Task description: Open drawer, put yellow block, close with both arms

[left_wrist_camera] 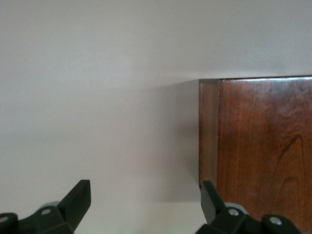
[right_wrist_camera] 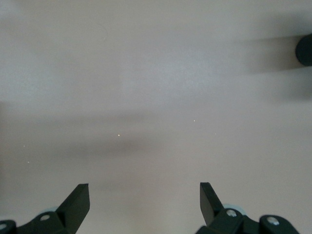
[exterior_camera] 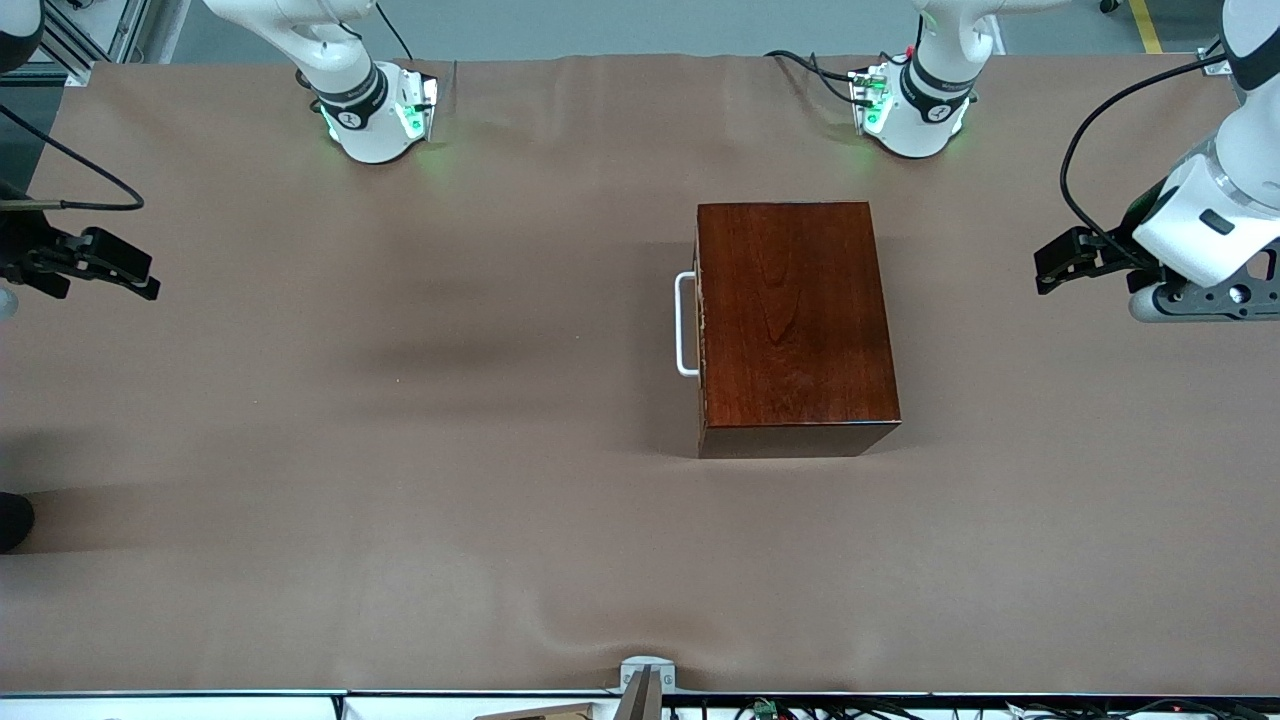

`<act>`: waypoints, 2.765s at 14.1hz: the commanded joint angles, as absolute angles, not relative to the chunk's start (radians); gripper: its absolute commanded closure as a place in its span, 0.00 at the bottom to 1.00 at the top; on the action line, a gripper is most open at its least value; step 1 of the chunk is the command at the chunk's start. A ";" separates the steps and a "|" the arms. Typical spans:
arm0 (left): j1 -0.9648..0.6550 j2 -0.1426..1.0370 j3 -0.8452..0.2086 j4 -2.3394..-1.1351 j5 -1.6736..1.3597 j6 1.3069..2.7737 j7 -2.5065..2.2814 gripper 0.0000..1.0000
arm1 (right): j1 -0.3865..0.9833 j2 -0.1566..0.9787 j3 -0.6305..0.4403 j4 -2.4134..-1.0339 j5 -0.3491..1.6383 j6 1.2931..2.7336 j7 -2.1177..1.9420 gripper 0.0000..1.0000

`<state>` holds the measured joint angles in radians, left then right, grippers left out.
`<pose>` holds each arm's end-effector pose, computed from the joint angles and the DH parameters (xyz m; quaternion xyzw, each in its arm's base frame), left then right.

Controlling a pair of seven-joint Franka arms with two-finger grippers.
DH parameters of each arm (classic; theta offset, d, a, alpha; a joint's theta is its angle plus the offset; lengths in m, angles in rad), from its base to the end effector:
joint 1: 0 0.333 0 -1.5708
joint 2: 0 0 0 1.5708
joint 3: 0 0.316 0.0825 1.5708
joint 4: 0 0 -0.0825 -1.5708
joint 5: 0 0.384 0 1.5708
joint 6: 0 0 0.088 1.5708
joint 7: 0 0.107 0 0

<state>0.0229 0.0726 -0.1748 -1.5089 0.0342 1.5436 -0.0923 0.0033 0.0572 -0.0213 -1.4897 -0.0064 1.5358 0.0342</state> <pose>0.5682 -0.0794 0.6109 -0.9993 0.0295 0.0169 0.0130 0.5691 -0.0106 0.6275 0.9996 -0.0262 -0.0055 0.0038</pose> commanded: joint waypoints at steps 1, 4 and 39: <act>0.028 0.069 -0.179 -1.496 0.049 1.537 -0.063 0.00 | 0.005 0.043 -0.018 -1.502 -0.003 1.528 0.072 0.00; 0.029 0.069 -0.179 -1.467 0.043 1.522 -0.071 0.00 | 0.002 0.043 -0.018 -1.502 0.006 1.519 0.072 0.00; 0.058 0.048 -0.156 -1.540 0.003 1.491 -0.069 0.00 | 0.003 0.040 -0.020 -1.497 0.032 1.523 0.071 0.00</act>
<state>0.0458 0.0733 -0.1492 -1.5176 -0.0041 1.4695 -0.1093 0.0028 0.0567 -0.0226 -1.4895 0.0194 1.5236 0.0566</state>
